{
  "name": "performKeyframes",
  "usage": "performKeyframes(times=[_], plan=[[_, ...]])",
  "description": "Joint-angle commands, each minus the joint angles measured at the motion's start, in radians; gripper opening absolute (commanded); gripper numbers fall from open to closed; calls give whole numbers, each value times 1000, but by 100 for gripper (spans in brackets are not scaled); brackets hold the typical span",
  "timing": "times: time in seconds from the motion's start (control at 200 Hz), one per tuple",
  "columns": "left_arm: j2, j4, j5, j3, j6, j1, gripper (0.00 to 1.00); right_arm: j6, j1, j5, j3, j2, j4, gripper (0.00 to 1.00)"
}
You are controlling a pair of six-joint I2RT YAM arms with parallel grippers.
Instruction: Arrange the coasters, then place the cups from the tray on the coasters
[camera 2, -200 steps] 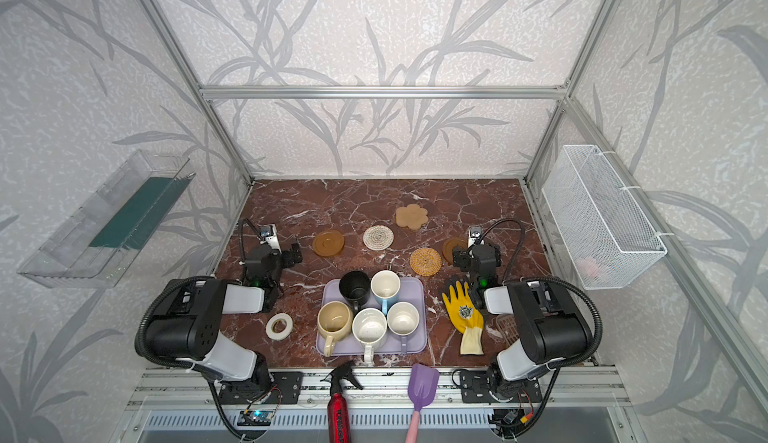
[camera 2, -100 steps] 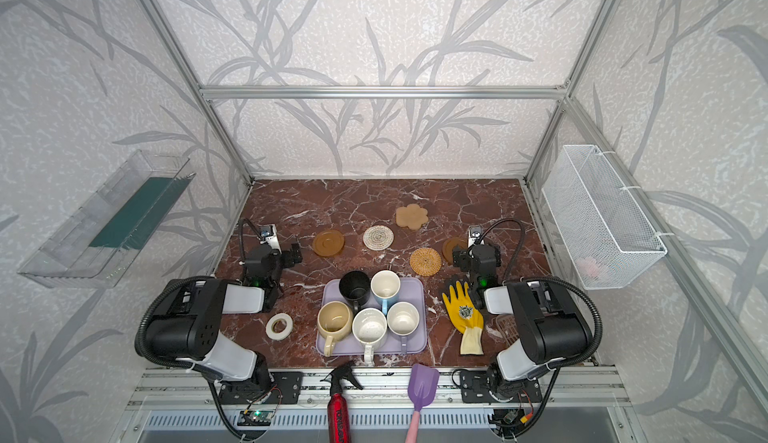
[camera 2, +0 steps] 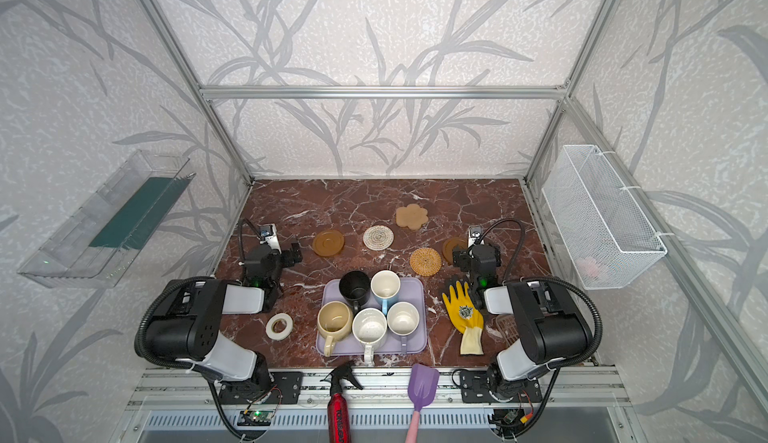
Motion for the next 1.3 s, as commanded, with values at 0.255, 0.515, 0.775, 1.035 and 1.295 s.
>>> performKeyframes(times=[0.255, 0.515, 0.775, 1.035, 1.295], plan=[[-246, -223, -30, 30, 1, 1, 99, 41, -3, -2, 52, -224, -251, 99], [-442, -521, -4, 145, -16, -1, 99, 202, -4, -49, 105, -467, -550, 99], [-555, -711, 108, 238, -271, -12, 99, 304, -3, -267, 202, -553, -719, 99], [-490, -803, 356, 343, -494, -17, 99, 348, 15, -344, 255, -531, -796, 99], [-358, -1080, 312, 539, -457, -146, 99, 364, 77, -339, 312, -489, -830, 99]])
